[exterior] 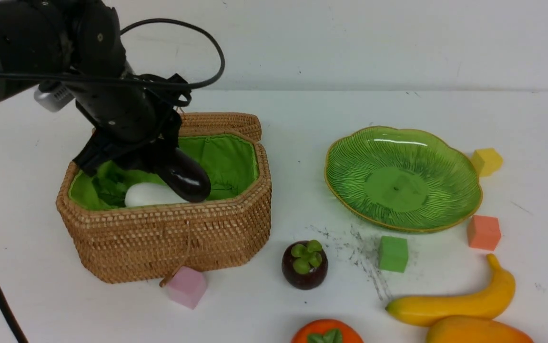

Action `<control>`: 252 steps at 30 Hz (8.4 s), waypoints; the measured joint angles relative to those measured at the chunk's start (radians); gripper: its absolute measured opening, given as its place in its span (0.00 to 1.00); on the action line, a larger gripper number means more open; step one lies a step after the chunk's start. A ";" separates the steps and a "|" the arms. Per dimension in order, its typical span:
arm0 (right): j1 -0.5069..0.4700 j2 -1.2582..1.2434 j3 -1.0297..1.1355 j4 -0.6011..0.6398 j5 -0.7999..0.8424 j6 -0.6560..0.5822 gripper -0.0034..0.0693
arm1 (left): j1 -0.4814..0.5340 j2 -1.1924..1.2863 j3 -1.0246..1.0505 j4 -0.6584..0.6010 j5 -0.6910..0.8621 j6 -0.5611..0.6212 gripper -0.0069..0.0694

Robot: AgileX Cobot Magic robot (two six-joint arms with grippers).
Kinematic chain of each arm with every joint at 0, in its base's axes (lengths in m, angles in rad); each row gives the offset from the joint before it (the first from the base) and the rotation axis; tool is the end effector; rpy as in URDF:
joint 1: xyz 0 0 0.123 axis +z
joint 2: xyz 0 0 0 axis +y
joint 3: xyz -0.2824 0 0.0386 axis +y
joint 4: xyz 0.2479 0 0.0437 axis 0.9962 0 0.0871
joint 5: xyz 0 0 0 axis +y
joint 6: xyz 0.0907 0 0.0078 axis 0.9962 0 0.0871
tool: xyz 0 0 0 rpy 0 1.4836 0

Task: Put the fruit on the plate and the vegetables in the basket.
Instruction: Use the left arm to grab an eggplant and put it into the left basket, then use the right arm to grab a mango and put it into the right plate

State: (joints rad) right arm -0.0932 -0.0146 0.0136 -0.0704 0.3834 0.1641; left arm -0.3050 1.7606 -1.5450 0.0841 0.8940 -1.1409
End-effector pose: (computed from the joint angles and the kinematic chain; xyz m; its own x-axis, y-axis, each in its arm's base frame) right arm 0.0515 -0.0072 0.1749 -0.2758 0.1248 -0.9531 0.1460 0.9855 0.0868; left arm 0.3739 -0.1114 0.3052 -0.6139 -0.7334 -0.2921 -0.5963 0.6733 -0.4372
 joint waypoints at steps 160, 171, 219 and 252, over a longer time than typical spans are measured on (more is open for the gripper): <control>0.000 0.000 0.012 0.020 -0.383 0.107 0.38 | 0.278 -1.770 1.576 0.032 -0.495 0.770 0.13; 0.000 0.009 -0.080 0.023 -0.594 0.302 0.38 | 0.278 -1.770 1.576 0.032 -0.495 0.770 0.14; 0.270 1.142 -0.699 0.459 0.474 -0.808 0.96 | 0.278 -1.770 1.576 0.030 -0.495 0.773 0.20; 0.429 1.533 -0.819 0.193 0.419 -0.818 0.84 | 0.278 -1.770 1.576 0.030 -0.495 0.773 0.24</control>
State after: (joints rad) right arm 0.3354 1.5188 -0.8050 0.1224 0.8023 -0.6541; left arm -0.0275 -0.0096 0.0305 0.1142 0.3993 -0.3677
